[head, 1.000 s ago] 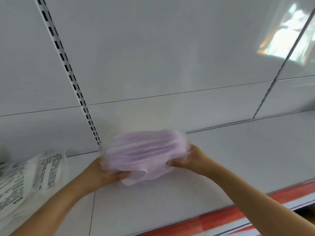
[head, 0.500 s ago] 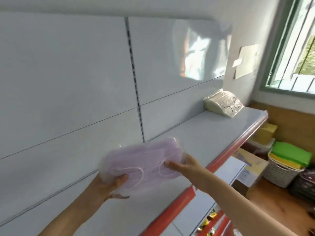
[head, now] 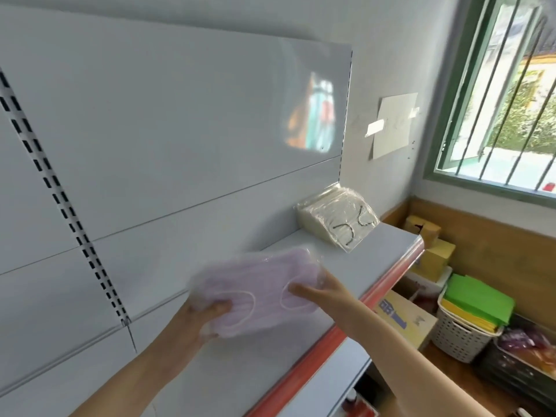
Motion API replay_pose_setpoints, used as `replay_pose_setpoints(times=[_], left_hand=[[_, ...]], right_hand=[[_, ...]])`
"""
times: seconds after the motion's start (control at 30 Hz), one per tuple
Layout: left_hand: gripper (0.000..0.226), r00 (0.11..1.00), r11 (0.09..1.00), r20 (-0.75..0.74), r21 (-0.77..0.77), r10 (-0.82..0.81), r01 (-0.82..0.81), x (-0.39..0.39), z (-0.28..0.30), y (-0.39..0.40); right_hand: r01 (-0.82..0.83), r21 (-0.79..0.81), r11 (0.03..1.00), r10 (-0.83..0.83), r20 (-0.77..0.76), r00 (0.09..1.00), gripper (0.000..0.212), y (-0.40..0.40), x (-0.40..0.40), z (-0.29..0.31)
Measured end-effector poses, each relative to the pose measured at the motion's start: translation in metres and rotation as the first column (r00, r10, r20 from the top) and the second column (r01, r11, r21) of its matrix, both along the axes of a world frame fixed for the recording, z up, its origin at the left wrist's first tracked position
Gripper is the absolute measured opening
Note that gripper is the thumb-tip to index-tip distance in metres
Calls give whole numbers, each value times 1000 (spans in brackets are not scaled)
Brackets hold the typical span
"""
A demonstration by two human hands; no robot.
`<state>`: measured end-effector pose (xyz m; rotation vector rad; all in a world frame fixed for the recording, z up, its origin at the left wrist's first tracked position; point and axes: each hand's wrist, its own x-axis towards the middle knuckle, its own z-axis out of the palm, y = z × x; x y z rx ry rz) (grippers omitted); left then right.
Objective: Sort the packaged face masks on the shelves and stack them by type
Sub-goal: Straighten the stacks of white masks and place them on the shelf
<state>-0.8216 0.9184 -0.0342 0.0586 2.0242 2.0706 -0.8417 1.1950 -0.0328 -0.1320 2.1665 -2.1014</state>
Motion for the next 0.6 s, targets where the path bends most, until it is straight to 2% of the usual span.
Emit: replay_pose_setpoints(times=[0.03, 0.1, 0.13, 0.23, 0.3, 0.33, 0.37, 0.43, 0.47, 0.5, 0.53, 0.6], left_hand=[[38, 1000, 1000, -8, -8, 4, -4, -10, 1, 9], [36, 998, 998, -55, -39, 39, -42, -36, 1, 20], [40, 994, 996, -93, -53, 66, -71, -50, 0, 24], [75, 972, 977, -191, -136, 137, -164, -93, 0, 31], [77, 948, 943, -226, -196, 224, -270, -112, -1, 39], [83, 932, 916, -229, -228, 279, -330, -117, -3, 44], [102, 919, 890, -216, -253, 330, -379, -121, -8, 49], [139, 907, 865, -172, -275, 385, -420, -124, -21, 59], [142, 895, 854, -168, -269, 413, -445, -123, -26, 65], [134, 874, 838, -177, -252, 452, -484, -123, -32, 69], [116, 846, 814, -188, -232, 499, -532, -124, -36, 76], [80, 796, 776, -237, -194, 557, -600, -129, -39, 90]], right_hand=[[2, 5, 1000, -2, 0, 1000, 56, 6, -16, 0], [-17, 16, 1000, 17, -8, 1000, 47, 17, -47, 3], [-47, 29, 998, 48, -20, 999, 46, 22, -64, 8], [-125, 107, 986, 133, -73, 988, 59, 36, -119, 23], [-161, 176, 971, 179, -94, 979, 73, 41, -151, 33], [-171, 204, 964, 191, -84, 978, 87, 42, -165, 35], [-181, 232, 956, 199, -57, 978, 104, 41, -176, 34], [-180, 403, 897, 209, -29, 977, 132, 36, -191, 24], [-150, 512, 846, 205, -52, 977, 137, 33, -192, 20], [-116, 579, 807, 212, -100, 972, 138, 32, -192, 14], [-98, 580, 809, 220, -145, 965, 135, 31, -193, 8], [-113, 447, 887, 198, -149, 969, 128, 32, -199, -4]])
